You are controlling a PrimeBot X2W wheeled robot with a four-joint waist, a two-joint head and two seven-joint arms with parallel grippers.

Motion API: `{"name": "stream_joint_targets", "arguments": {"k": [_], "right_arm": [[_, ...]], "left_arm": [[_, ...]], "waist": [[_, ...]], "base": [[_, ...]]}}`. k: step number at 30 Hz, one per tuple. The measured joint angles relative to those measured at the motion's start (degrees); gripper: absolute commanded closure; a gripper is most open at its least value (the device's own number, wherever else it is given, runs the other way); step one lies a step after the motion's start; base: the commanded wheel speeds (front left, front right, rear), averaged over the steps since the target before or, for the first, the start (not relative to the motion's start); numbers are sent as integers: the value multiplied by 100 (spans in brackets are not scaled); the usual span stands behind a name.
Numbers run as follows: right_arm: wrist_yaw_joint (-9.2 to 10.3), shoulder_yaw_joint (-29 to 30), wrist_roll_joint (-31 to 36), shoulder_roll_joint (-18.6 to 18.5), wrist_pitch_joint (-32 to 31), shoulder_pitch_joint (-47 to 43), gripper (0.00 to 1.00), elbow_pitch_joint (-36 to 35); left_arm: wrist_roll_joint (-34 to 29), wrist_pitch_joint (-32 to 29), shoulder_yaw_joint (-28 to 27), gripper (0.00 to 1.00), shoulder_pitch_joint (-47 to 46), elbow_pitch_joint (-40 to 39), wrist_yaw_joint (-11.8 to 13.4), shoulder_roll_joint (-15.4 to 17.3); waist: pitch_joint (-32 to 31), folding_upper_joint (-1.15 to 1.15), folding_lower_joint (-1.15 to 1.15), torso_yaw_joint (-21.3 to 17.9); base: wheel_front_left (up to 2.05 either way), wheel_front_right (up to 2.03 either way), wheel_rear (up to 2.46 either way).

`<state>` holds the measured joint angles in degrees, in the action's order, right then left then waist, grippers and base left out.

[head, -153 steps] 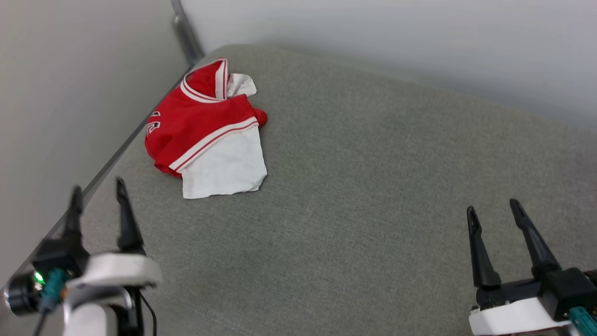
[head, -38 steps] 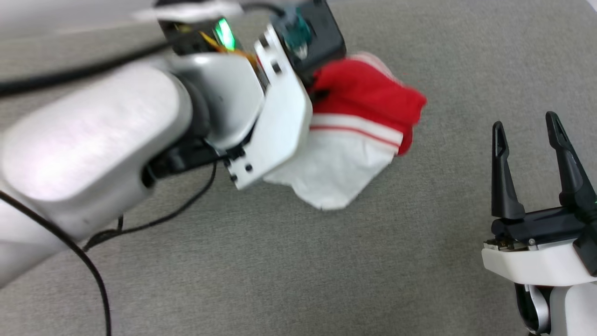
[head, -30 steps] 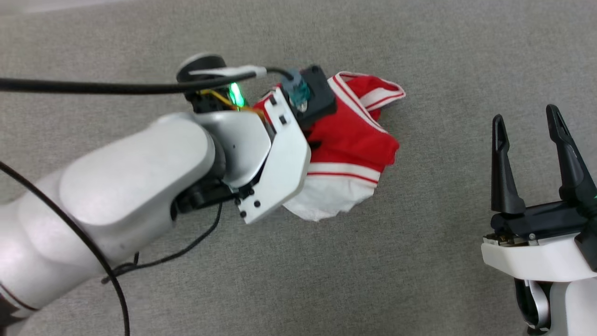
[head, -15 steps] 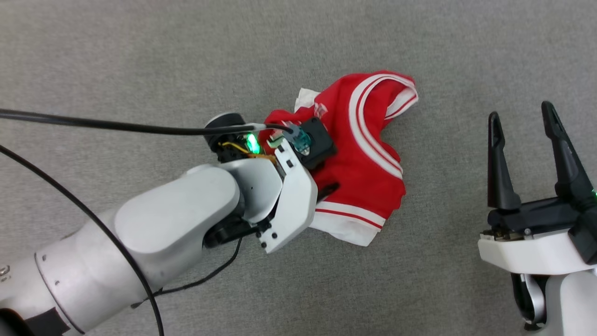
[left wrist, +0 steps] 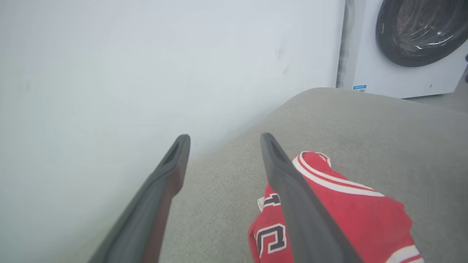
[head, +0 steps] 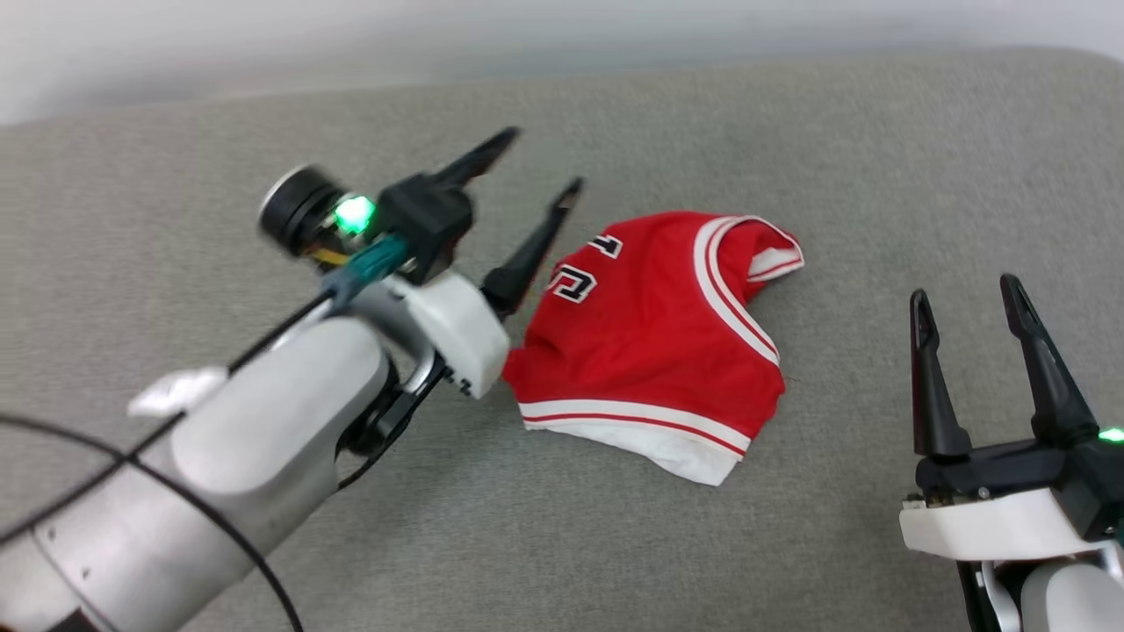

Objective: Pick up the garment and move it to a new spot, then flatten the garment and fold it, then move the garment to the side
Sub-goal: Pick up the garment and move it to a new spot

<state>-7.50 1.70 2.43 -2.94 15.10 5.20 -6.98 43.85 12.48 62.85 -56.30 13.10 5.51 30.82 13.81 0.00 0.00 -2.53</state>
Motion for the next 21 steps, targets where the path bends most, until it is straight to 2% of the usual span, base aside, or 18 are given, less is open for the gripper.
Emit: {"name": "stream_joint_targets", "arguments": {"k": [5,9,12,15,21], "right_arm": [[0,44,-48,0,0,-193,0,87],[0,86,-71,0,0,-263,0,127],[0,115,-94,0,0,-314,0,155],[0,126,-107,1,0,-347,0,172],[0,137,-151,1,0,-426,0,236]], "left_arm": [[-242,242,-525,0,855,-44,862,56],[-806,253,-1391,0,1655,-597,1460,29],[-1228,259,-1953,0,2411,-924,1685,-40],[-1597,259,-2512,0,3038,-1136,1807,-181],[-2270,259,-3370,0,4022,-1343,1766,-578]], "waist": [[-261,0,0,190],[-400,0,0,315],[-480,0,0,385],[-545,0,0,440],[-678,0,0,498]], "base": [[0,0,0],[0,0,0],[0,0,0],[0,0,0],[0,0,0]]}}
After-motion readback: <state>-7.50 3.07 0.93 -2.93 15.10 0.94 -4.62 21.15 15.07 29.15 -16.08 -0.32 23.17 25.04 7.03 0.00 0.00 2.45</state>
